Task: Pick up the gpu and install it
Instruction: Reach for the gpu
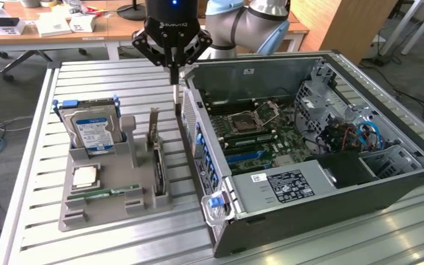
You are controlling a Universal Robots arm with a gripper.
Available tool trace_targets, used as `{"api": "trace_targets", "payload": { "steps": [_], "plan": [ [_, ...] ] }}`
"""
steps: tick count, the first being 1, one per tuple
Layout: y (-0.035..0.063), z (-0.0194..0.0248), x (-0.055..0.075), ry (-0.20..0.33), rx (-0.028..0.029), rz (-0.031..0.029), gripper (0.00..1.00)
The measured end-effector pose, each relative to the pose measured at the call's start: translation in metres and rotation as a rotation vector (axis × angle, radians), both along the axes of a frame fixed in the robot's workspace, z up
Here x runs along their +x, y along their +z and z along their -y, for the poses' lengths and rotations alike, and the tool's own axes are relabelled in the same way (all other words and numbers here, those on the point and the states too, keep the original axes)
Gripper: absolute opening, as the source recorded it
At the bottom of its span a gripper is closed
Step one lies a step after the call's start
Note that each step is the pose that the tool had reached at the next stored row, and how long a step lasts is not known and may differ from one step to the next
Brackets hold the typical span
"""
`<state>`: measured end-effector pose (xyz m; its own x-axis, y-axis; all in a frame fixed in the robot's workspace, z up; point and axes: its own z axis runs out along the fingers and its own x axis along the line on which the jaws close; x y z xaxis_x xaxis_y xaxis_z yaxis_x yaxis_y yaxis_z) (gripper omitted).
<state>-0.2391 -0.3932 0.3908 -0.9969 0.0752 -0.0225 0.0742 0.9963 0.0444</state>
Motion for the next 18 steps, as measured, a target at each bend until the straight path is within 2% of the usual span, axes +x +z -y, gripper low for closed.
{"api": "trace_targets", "payload": {
  "steps": [11,18],
  "plan": [
    [-0.0005,-0.0005,-0.025,0.000,-0.0021,-0.0015,0.11],
    [-0.0005,-0.0005,-0.026,0.000,-0.0021,-0.0015,0.11]
  ]
}}
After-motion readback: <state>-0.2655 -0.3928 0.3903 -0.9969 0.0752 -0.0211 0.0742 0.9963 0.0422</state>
